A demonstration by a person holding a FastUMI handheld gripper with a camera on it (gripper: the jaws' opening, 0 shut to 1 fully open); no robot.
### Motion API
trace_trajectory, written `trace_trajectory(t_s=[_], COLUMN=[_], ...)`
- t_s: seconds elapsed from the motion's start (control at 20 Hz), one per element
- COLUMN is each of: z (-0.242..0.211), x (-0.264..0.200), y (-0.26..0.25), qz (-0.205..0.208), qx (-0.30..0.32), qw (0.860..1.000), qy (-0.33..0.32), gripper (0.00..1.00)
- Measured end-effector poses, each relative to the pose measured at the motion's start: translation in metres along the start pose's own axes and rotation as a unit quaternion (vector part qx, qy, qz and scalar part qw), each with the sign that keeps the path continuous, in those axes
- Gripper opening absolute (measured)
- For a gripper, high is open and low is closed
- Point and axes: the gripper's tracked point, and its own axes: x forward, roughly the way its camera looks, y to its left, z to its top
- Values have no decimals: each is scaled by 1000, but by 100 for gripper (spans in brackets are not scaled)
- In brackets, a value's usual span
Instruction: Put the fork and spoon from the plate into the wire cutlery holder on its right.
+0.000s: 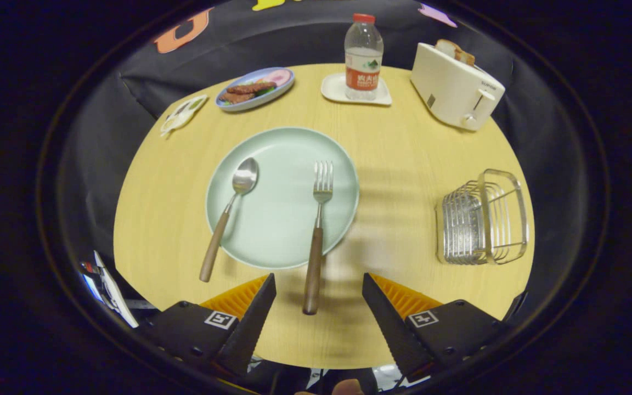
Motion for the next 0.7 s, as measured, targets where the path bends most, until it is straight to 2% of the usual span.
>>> trace_trajectory(t_s=[0.05, 0.2, 0.5, 0.55, 0.6, 0.7], z=[0, -2, -3, -2, -2, 2], x=[7, 22, 27, 23, 20, 6], y=[0, -5, -1, -3, -4, -6], qz=[-2, -10, -11, -13, -13, -5], qx=[5, 5, -1, -2, 1, 11], qw=[1000, 999, 998, 998, 998, 998], qy=[12, 37, 64, 66, 65, 56], gripper=[96, 78, 13, 13, 4, 1])
